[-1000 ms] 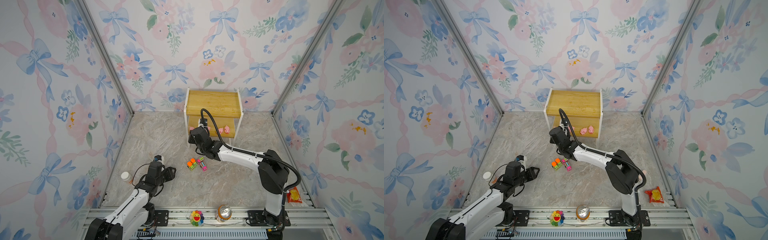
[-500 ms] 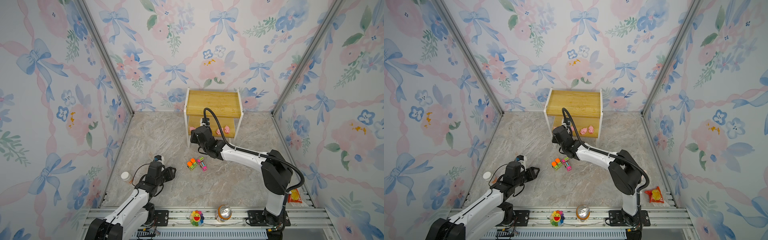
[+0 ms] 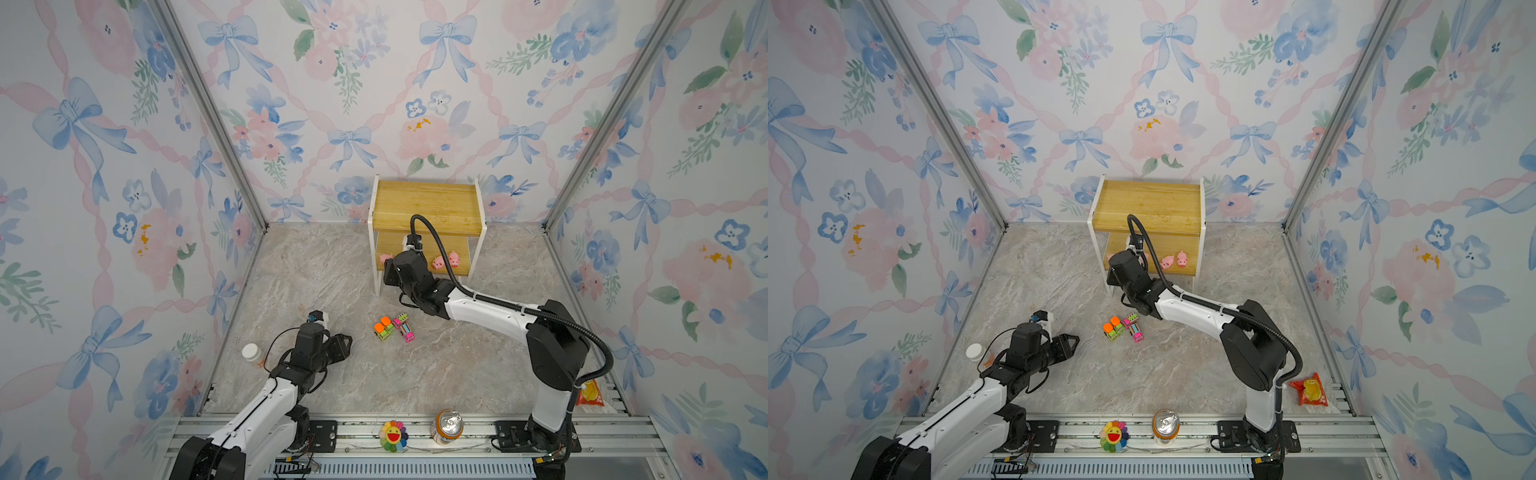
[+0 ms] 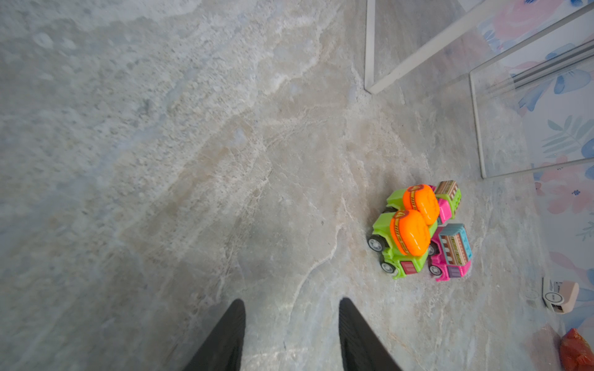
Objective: Place and organize the plastic toys onto the shelf
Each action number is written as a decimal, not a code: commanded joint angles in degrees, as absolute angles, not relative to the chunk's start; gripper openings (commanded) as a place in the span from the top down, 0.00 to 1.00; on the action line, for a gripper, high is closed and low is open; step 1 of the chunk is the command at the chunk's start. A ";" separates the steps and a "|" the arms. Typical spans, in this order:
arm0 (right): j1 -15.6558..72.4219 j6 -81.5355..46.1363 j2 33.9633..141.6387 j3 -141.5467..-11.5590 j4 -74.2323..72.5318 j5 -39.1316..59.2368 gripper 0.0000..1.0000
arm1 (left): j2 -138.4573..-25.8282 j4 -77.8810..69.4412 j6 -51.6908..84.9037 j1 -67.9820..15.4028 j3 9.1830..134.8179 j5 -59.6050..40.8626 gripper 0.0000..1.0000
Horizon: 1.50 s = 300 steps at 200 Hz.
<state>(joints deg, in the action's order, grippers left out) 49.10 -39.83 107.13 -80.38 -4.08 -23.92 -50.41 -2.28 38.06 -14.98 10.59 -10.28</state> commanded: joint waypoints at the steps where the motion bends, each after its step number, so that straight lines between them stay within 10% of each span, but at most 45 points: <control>1: 48.34 -38.17 106.61 -81.41 -3.98 -23.05 0.54 | -50.08 -3.08 36.85 -15.10 9.67 -10.11 0.51; 300: 47.39 -36.19 106.55 -82.09 -3.29 -12.29 0.57 | -49.66 -2.98 36.88 -15.16 9.53 -10.21 0.51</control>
<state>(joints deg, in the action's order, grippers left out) 48.03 -37.21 107.31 -81.54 -4.08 -12.82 -50.41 -2.28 38.06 -14.98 10.59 -10.28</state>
